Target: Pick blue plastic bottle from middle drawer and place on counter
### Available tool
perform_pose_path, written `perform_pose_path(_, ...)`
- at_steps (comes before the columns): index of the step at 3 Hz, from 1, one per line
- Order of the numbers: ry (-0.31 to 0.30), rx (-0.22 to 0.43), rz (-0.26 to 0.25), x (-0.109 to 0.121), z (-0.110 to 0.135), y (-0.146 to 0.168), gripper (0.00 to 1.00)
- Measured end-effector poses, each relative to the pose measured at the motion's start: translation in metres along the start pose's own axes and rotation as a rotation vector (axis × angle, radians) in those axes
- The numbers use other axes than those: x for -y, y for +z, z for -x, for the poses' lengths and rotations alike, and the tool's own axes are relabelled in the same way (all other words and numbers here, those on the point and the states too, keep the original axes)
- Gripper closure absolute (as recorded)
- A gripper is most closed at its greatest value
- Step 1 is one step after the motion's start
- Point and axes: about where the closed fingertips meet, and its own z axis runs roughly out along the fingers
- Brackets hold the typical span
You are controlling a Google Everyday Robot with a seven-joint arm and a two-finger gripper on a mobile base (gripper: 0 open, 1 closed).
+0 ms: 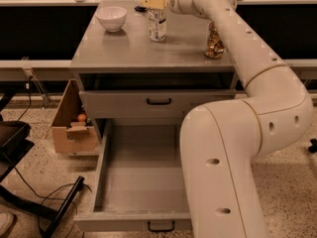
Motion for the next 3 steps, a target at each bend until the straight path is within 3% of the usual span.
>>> perform_pose_path(1,-0.054,0.022,-0.052,0.032,0.04,-0.05,0.0)
perform_pose_path(2,-0.138,0.029,-0.155,0.065,0.089,-0.118,0.0)
perform_pose_path(3,-0.238,-0.016,-0.275,0.08,0.129,-0.178,0.0)
